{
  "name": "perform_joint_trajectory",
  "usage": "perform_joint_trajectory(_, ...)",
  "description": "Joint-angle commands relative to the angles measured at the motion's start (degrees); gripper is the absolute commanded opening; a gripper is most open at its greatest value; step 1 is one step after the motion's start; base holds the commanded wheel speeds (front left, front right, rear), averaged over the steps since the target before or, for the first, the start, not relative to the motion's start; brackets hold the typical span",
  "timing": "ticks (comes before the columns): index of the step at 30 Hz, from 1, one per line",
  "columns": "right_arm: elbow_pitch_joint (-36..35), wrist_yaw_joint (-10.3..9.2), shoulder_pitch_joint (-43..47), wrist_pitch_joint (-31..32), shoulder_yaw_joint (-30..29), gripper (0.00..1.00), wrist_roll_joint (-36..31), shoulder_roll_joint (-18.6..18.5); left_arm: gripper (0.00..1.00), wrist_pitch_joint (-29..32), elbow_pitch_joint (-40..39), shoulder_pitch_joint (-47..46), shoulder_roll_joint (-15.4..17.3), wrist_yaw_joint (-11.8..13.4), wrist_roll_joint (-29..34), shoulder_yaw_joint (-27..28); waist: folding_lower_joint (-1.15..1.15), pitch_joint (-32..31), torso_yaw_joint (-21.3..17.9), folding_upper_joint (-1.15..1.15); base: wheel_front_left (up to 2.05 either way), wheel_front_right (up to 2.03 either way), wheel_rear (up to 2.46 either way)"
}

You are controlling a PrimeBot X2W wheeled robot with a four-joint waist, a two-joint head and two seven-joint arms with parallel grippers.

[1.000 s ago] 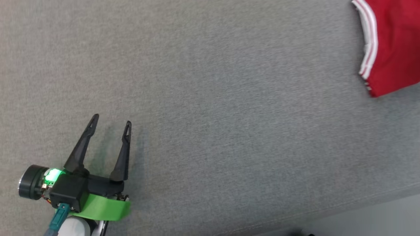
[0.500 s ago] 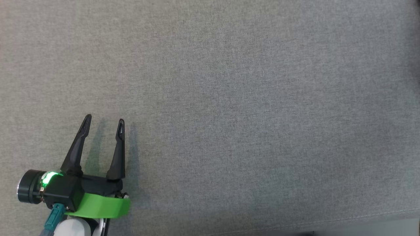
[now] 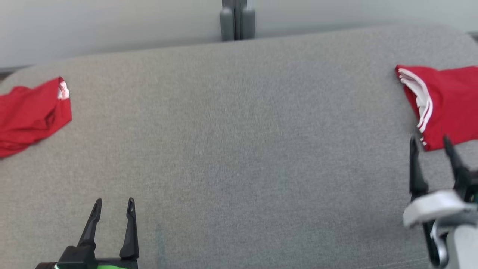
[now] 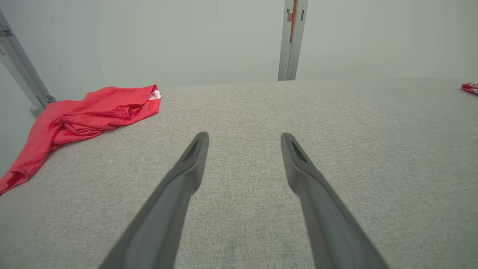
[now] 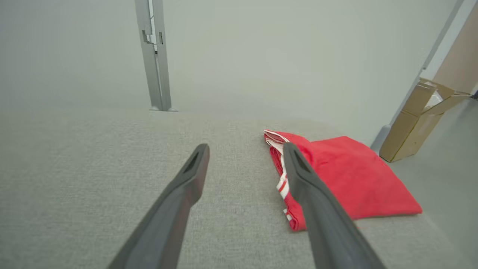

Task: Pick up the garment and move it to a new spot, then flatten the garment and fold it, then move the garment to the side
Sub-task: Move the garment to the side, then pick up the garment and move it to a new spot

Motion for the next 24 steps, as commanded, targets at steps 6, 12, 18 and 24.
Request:
perform_joint_trajectory(6, -1.8, -0.11, 11.4, -1.0, 2.8, 1.00, 2.4, 4.1, 1.00, 0.0, 1.2, 2.2, -0.1, 0.3, 0.4, 0.5, 0.01, -9.8, 0.5, 0.00, 0.00, 0.00, 0.00)
perform_joint_trajectory(12, -2.7, -0.11, 14.7, -1.0, 4.4, 1.00, 2.3, 5.8, 1.00, 0.0, 2.2, 3.2, -0.2, 0.5, 0.2, 0.5, 0.01, -10.8, 0.6, 0.00, 0.00, 0.00, 0.00)
perform_joint_trajectory(18, -2.4, -0.11, 15.4, -1.0, 4.6, 1.00, 2.2, 6.3, 1.00, 0.0, 2.2, 3.4, -0.2, 0.8, -0.3, -0.6, 0.01, -11.2, 1.3, 0.00, 0.00, 0.00, 0.00)
perform_joint_trajectory(24, -2.9, -0.11, 15.9, -1.0, 5.1, 1.00, 3.3, 6.3, 1.00, 0.0, 2.0, 2.9, -0.2, 0.6, 0.2, -0.7, 0.01, -11.3, 3.2, 0.00, 0.00, 0.00, 0.00)
